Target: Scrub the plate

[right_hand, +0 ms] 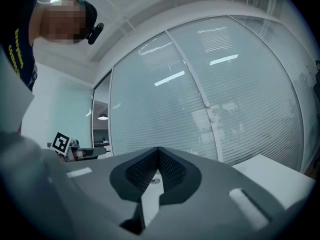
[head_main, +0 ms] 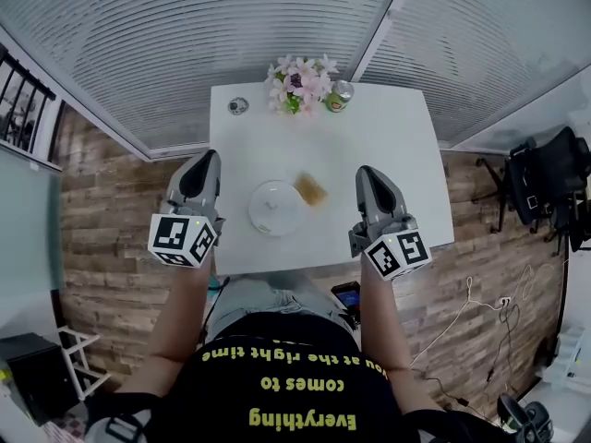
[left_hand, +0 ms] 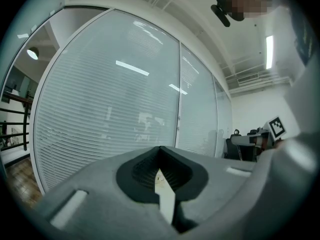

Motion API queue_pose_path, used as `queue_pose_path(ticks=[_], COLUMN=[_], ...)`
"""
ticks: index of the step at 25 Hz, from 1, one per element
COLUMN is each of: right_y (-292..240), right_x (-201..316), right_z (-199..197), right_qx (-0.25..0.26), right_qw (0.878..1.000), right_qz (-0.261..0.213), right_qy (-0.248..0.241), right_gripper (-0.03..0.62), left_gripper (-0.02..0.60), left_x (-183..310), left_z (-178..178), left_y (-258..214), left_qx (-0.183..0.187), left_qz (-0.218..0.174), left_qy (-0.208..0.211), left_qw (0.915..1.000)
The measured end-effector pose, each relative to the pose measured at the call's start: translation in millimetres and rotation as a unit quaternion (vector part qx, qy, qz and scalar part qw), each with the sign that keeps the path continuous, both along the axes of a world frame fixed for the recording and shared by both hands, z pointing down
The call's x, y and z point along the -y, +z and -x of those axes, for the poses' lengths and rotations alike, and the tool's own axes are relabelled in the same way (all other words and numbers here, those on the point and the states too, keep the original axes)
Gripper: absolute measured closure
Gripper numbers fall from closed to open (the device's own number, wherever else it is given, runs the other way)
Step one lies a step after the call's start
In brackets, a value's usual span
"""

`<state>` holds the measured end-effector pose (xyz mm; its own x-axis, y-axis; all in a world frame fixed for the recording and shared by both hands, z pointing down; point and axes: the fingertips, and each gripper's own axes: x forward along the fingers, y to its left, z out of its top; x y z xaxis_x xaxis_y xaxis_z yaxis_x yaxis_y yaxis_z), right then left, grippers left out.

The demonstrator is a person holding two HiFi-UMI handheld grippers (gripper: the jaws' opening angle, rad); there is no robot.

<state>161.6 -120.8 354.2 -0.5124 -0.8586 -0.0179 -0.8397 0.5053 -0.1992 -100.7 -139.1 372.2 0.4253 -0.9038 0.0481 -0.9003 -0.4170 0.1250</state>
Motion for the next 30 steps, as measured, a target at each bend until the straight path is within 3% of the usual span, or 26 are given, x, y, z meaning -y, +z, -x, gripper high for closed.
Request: queue_pose_path(ticks=[13, 30], right_y=[11, 27], right_x=[9, 15], right_z=[8, -3], right_qx=[0.006, 0.01], right_qw=[1.0, 0.999], right_qz=[0.008, 0.034], right_qy=[-0.02, 0.02], right_gripper=[0.589, 0.589], left_gripper=[0.581, 0.581], left_x=[0, 20], left_z=[-1, -14], left_y=[14, 20], left_qx=[0.004, 0.009], left_qz=[0.02, 0.041], left_qy=[-0.005, 0.035], left_qw=[0.9998, 0.9985])
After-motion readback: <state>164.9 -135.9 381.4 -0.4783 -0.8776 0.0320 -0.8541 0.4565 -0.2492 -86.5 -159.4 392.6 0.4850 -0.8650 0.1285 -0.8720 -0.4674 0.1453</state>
